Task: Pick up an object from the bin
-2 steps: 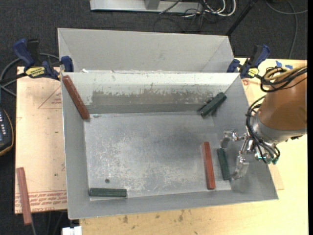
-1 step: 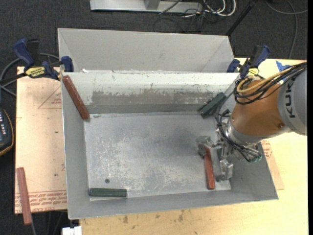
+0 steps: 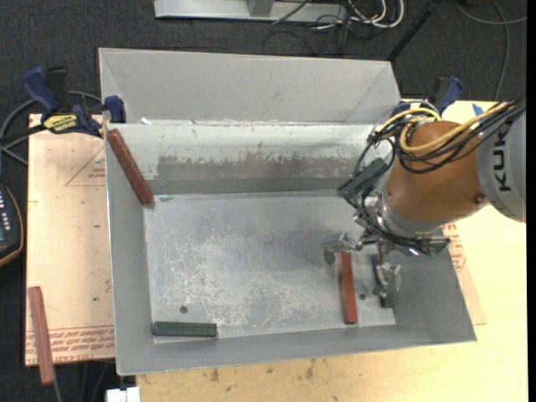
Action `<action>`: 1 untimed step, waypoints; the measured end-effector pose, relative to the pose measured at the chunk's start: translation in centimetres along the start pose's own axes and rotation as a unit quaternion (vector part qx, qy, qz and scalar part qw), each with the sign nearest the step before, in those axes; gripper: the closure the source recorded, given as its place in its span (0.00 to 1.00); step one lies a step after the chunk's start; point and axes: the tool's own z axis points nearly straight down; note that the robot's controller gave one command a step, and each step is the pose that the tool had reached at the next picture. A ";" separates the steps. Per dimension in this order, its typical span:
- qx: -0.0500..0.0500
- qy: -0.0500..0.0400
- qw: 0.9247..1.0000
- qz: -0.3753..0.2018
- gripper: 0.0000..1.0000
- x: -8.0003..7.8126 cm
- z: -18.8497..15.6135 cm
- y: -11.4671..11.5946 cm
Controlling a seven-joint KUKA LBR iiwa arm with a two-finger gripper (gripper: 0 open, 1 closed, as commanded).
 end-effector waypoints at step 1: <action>-0.001 0.000 0.973 -0.229 0.00 -1.5 0.1 -2.8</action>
Offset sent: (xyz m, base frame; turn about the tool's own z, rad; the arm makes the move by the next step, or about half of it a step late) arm 0.0305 -0.0066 -0.0007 -0.4653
